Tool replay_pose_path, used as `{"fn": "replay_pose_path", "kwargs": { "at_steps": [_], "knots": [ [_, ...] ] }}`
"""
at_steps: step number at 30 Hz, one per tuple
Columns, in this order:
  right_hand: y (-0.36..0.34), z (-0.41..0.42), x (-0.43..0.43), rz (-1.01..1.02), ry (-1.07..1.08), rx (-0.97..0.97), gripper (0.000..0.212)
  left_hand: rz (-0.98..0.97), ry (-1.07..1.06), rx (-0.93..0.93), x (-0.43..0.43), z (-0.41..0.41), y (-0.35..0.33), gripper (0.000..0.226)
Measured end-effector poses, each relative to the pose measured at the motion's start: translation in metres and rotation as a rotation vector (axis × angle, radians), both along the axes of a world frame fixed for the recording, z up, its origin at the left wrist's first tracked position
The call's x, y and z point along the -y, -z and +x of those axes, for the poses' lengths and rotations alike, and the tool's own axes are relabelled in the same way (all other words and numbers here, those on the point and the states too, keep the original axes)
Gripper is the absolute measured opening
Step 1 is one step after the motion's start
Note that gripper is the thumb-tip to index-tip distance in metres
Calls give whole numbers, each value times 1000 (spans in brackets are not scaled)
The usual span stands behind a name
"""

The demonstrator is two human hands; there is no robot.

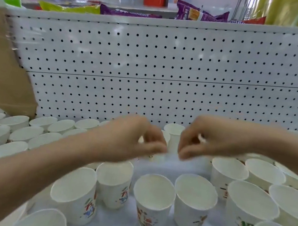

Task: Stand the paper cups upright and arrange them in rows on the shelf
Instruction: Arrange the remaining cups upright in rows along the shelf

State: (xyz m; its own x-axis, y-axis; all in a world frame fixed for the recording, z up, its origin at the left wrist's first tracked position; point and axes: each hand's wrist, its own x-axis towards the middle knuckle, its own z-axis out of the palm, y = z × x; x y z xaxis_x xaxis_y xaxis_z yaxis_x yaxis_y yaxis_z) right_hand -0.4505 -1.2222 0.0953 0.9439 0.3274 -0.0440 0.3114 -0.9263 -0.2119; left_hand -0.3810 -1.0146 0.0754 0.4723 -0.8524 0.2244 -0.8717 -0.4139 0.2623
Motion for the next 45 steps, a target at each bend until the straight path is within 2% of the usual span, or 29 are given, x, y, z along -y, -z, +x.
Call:
{"fn": "replay_pose_path", "kwargs": {
  "at_steps": [1,3,6,9,12,18,24,27,31,37,45],
  "knots": [
    [-1,18,11,-5,39,89,10,-34,-59,58,9,15,-2,15],
    [5,53,30,-149,155,202,14,64,-161,190,26,41,1,18],
    [24,88,47,-316,225,182,27,269,-179,336,45,66,17,29],
    [37,107,50,-394,192,140,20,313,-177,401,55,78,24,22],
    [37,111,46,-373,173,128,2,298,-162,368,61,82,23,13],
    [39,113,40,-140,196,61,9,247,-200,210,71,86,25,16],
    [42,114,41,-106,280,45,32,213,-267,118,78,95,28,23],
    [35,104,48,-114,276,22,26,197,-254,10,70,99,23,25],
    [39,101,47,-214,276,24,16,289,-260,58,66,103,22,19],
    [44,107,42,-197,306,59,9,242,-274,79,78,104,26,20],
    [49,104,47,-164,315,97,18,223,-269,105,77,108,32,24]
  ]
}}
